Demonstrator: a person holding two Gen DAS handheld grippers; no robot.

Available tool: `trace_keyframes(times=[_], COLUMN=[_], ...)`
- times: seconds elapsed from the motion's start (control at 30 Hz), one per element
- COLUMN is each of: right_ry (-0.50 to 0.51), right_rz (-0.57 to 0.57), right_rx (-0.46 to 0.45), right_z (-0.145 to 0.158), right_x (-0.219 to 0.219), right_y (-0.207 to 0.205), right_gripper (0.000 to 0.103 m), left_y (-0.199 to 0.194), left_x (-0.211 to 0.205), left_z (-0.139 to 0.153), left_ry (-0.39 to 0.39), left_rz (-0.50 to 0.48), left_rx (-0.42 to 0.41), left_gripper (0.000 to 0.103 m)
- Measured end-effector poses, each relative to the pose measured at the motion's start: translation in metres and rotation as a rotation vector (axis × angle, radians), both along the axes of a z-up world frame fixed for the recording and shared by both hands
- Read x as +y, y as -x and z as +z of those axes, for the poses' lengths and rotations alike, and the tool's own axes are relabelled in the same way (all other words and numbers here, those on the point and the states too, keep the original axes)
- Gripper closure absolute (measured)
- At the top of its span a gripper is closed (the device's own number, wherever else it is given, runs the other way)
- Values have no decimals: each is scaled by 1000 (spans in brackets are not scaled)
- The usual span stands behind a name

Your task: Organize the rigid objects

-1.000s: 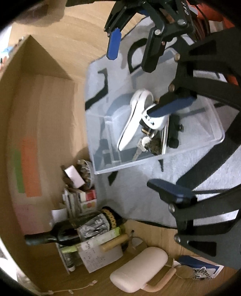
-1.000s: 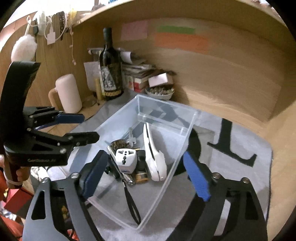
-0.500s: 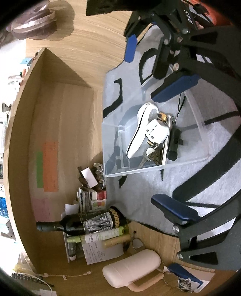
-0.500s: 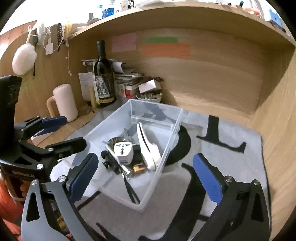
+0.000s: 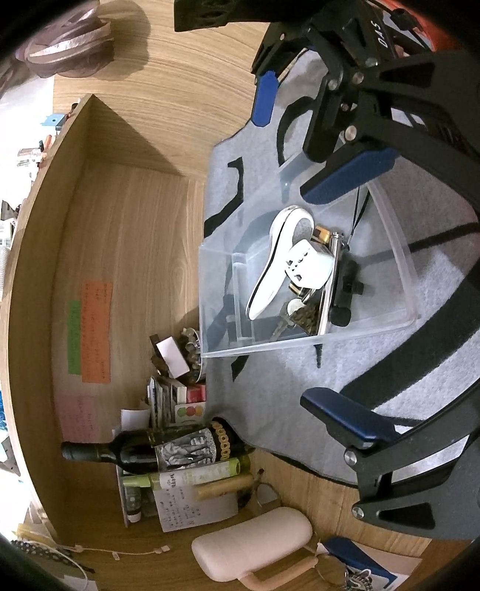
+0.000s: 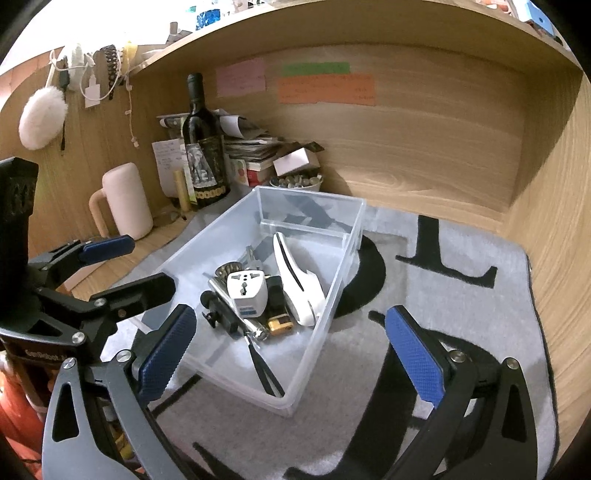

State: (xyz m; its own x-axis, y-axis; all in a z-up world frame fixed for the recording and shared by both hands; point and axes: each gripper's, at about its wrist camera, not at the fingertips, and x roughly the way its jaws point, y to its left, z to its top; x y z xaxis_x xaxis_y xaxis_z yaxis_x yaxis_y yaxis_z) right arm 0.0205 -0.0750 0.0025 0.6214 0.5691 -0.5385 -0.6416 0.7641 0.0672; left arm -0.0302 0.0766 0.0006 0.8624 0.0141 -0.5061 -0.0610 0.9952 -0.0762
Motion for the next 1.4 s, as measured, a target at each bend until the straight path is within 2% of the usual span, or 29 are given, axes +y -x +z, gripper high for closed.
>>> trace_keyframes(times=[1.4], right_ry=[-15], right_rz=[-2], right_rx=[-1], right_z=[3], right_x=[-1], right_y=[1], right_gripper=[1], left_y=[2], left_x=[-4], left_z=[1], left_ry=[18], left_rz=[-4], left_rx=[-21], left_gripper=[2])
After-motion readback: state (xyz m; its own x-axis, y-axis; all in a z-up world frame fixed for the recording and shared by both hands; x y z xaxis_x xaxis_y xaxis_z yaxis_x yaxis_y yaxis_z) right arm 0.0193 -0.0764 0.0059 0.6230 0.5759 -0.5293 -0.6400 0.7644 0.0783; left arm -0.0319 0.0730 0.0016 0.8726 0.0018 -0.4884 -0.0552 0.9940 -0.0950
